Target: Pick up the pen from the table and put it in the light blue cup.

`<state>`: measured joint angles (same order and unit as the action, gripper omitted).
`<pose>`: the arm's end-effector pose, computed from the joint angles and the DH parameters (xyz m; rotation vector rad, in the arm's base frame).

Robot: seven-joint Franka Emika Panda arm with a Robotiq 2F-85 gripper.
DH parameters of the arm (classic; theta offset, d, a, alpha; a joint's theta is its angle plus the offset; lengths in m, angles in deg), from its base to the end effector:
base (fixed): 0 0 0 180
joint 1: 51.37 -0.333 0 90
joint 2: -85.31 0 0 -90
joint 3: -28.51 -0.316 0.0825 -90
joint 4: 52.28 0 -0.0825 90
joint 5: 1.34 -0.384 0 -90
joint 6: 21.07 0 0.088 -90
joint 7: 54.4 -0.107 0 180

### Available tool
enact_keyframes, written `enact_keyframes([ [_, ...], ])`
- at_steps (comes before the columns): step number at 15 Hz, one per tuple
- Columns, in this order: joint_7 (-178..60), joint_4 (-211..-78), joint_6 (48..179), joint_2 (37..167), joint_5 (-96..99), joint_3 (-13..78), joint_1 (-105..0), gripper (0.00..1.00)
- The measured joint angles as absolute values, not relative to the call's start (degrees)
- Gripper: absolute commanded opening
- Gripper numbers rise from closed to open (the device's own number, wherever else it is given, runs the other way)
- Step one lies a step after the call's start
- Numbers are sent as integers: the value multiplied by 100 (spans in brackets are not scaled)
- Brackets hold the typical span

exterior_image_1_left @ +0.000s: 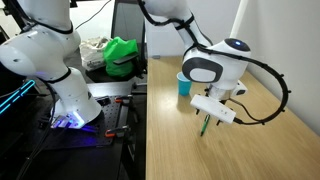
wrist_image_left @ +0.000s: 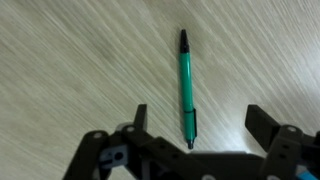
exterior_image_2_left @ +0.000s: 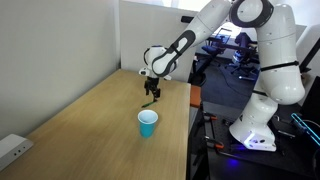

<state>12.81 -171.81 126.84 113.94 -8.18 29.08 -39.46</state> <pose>0.5697 -0.1283 0.1807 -2.8152 -1.2828 -0.0530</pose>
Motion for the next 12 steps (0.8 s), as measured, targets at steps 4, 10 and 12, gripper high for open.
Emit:
enact_keyframes([
  [4,1302,-17015,12681,11633,-656,2873,-3856,100],
  [10,1542,-16734,12680,11880,-344,2763,-3788,100],
  [12,1701,-16664,12680,11920,-340,2679,-3755,100],
])
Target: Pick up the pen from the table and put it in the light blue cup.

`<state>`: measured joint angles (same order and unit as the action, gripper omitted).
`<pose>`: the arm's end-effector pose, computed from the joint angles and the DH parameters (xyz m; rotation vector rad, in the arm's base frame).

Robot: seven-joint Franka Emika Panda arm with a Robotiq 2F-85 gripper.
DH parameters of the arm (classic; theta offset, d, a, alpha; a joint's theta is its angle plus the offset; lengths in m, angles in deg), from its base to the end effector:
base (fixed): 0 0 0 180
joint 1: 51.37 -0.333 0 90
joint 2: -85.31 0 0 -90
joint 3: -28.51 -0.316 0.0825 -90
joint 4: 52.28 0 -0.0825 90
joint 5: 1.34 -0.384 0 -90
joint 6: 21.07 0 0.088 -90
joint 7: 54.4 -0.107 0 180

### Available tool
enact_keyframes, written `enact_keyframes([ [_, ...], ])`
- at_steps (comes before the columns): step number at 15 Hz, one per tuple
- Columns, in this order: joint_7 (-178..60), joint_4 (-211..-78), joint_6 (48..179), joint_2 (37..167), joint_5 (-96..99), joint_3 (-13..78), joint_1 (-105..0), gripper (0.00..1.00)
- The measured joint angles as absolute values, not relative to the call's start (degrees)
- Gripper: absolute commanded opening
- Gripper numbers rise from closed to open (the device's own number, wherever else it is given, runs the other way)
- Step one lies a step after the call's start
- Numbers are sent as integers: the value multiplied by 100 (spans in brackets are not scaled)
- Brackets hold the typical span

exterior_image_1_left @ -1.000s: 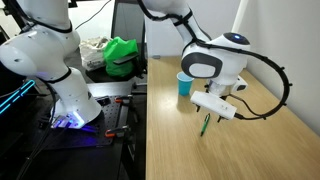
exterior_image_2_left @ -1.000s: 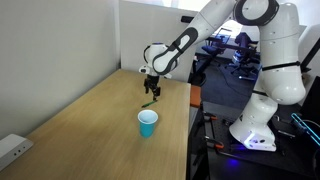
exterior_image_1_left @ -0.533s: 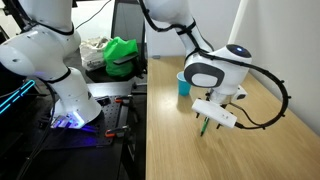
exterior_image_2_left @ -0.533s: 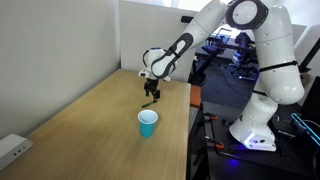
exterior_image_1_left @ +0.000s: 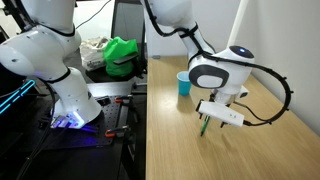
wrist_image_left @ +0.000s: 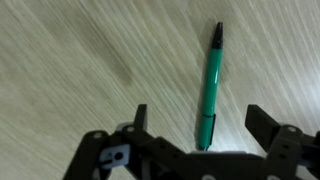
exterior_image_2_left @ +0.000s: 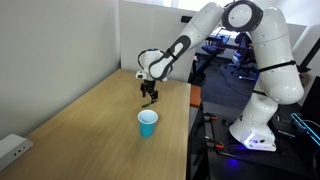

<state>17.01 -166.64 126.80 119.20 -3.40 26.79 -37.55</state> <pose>0.5906 -0.1274 0.1587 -2.7299 -1.4906 -0.0294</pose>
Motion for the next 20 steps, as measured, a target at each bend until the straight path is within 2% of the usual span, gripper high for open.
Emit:
enact_keyframes([
  [4,1969,-16561,12623,11985,-340,2544,-3689,89],
  [11,2288,-16529,12588,12092,-341,2449,-3606,85],
  [13,2317,-16519,12586,12128,-341,2438,-3606,77],
  [14,2318,-16516,12586,12139,-341,2432,-3606,71],
  [15,2319,-16512,12586,12148,-341,2425,-3606,52],
  [20,2319,-16437,12578,12176,-341,2396,-3606,13],
])
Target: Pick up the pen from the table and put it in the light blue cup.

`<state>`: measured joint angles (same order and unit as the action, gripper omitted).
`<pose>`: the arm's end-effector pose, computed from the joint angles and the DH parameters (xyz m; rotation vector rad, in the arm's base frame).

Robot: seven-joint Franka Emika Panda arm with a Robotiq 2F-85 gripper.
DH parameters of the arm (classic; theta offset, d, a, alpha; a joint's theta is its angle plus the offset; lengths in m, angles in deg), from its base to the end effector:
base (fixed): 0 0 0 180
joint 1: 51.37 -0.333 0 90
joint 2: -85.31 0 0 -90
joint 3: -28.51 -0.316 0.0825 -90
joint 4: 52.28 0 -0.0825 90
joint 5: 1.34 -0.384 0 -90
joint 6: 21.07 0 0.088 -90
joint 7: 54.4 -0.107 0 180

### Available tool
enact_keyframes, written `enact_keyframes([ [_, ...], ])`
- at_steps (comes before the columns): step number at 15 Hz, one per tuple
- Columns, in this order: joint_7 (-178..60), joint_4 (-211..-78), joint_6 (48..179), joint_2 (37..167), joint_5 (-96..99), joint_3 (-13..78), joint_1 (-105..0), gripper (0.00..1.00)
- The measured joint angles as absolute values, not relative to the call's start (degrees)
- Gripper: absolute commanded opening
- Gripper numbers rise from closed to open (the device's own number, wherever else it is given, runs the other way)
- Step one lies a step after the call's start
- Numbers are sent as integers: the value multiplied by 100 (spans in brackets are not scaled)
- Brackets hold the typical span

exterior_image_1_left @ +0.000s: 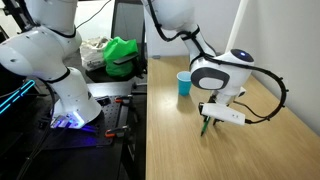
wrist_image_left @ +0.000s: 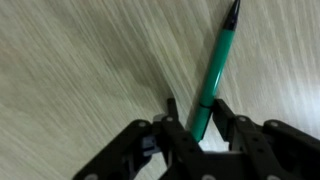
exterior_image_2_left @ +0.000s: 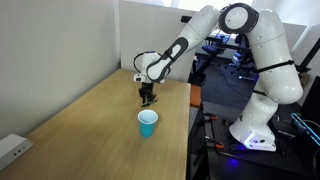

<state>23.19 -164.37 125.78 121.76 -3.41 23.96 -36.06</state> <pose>0.5991 -0.1150 0.1452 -2.6035 -1.6341 -0.0404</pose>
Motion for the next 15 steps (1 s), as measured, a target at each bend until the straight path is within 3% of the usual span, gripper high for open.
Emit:
enact_keyframes([
  [1,2319,-16425,12577,12179,-341,2391,-3606,5],
  [3,2319,-16415,12576,12182,-341,2384,-3606,0],
  [4,2319,-16411,12575,12182,-341,2382,-3606,4],
  [15,1944,-16511,12586,11789,-342,2379,-3714,4],
])
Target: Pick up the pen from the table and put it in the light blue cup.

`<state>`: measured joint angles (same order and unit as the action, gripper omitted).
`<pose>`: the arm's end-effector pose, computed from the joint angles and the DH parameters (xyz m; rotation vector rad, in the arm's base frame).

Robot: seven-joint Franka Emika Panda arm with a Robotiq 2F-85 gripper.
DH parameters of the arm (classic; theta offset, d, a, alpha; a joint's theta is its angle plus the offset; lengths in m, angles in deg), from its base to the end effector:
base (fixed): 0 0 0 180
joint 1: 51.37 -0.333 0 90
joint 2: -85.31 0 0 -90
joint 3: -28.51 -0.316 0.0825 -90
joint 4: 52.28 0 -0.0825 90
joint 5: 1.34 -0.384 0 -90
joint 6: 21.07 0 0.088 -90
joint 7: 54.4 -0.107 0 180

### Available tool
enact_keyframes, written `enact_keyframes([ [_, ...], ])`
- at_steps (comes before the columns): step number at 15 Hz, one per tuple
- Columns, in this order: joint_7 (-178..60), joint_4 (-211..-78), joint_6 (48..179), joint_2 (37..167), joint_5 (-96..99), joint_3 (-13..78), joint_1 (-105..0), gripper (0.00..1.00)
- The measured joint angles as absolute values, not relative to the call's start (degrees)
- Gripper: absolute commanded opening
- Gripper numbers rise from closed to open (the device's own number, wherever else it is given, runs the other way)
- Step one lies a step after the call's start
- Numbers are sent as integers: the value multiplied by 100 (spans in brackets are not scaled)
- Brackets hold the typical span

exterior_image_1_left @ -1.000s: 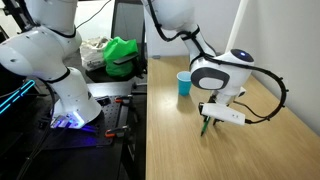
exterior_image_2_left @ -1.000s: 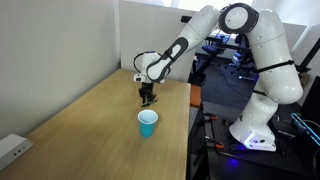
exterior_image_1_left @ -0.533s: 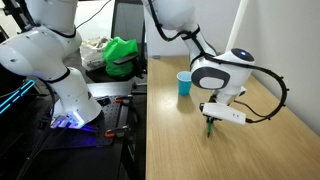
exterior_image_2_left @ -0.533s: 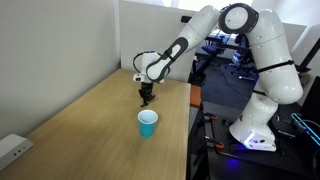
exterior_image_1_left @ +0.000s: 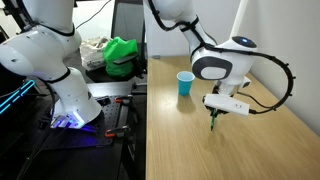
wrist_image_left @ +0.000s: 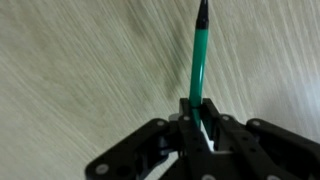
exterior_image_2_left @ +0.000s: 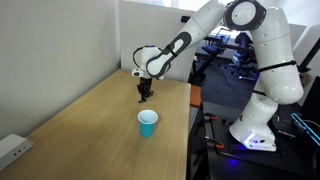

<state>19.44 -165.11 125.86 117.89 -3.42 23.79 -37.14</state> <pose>0.6079 -0.1037 0.1820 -2.6686 -1.5980 -0.0989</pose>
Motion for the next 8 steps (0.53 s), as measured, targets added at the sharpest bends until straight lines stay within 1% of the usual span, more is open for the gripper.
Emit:
enact_keyframes([
  [8,2403,-16763,12851,11268,-360,2273,-3741,4],
])
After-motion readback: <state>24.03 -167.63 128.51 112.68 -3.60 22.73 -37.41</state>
